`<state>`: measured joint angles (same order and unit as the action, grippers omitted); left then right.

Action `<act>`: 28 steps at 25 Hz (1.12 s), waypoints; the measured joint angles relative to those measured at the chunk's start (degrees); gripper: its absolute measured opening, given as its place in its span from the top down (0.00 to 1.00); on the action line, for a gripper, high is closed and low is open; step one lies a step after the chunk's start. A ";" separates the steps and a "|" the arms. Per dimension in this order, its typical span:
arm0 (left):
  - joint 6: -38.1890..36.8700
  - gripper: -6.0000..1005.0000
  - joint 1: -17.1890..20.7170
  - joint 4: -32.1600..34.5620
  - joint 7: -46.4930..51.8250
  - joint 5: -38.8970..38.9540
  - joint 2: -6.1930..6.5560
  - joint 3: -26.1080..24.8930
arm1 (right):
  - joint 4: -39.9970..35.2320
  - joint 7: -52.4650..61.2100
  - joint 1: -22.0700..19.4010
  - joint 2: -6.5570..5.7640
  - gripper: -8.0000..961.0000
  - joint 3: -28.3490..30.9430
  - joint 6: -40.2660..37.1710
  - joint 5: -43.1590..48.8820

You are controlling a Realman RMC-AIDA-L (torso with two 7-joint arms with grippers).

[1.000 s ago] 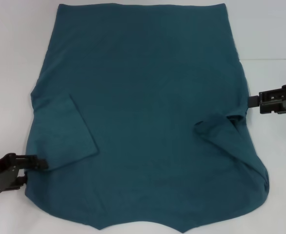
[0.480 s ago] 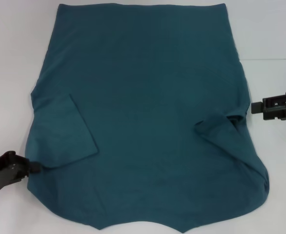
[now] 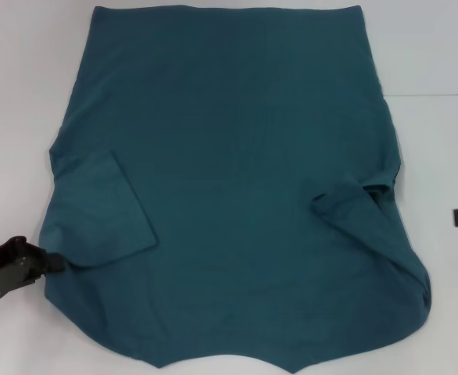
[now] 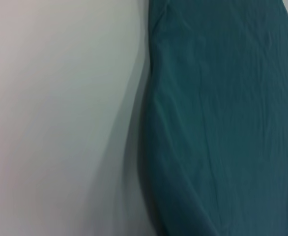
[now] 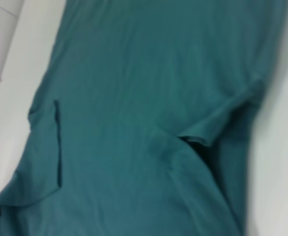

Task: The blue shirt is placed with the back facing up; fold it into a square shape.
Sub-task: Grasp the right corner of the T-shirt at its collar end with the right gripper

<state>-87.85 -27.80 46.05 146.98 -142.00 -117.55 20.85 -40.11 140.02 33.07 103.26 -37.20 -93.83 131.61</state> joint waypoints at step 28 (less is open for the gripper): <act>1.36 0.97 -0.69 -1.93 -0.80 0.05 -0.22 0.24 | 0.65 -7.80 3.58 5.69 0.45 -1.47 2.16 13.56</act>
<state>-86.48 -28.48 44.12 146.18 -141.94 -117.77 21.09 -39.46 132.21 36.65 108.95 -38.67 -91.66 145.17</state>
